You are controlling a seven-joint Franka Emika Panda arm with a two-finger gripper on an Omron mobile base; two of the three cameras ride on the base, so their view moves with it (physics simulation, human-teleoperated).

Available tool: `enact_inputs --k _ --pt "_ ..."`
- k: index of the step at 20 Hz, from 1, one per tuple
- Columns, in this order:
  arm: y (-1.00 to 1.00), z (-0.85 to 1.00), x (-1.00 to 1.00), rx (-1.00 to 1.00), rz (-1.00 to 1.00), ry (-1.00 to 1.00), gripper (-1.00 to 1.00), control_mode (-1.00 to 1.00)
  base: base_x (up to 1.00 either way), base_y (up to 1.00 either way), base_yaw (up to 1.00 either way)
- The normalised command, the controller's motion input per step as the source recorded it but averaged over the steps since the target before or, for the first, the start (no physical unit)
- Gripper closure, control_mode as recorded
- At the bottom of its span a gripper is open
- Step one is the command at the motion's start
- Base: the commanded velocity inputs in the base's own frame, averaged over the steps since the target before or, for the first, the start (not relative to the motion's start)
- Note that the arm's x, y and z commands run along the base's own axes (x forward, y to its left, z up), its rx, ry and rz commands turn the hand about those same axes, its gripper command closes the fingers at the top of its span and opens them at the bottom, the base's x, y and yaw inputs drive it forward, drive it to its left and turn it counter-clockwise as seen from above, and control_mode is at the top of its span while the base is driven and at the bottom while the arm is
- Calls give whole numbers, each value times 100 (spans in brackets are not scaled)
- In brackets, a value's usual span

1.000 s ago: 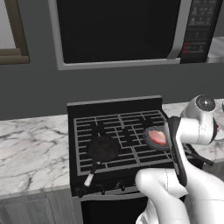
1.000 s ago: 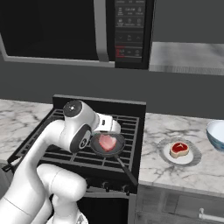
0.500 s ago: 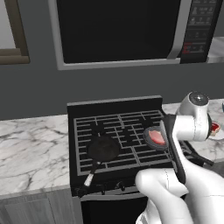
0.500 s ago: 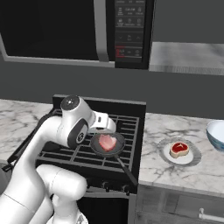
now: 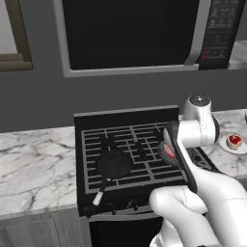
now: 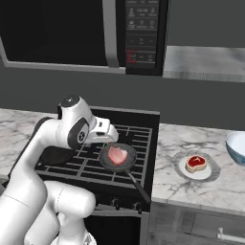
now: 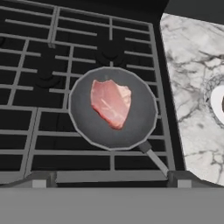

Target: Place one of the steaks on the plate and the other in the bowl. Then place the bowl in the fridge.

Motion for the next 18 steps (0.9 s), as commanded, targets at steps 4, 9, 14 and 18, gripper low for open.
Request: enact_inputs --k 4,9,14,18 --pt "0 -24 0 1 0 7 -100 -100 0 0 0" --pt "0 -37 0 2 1 2 -100 -100 0 0 0" --pt "0 -23 4 3 2 0 -100 -100 0 0 0" --pt "0 -23 17 3 0 0 -100 -100 0 0 0"
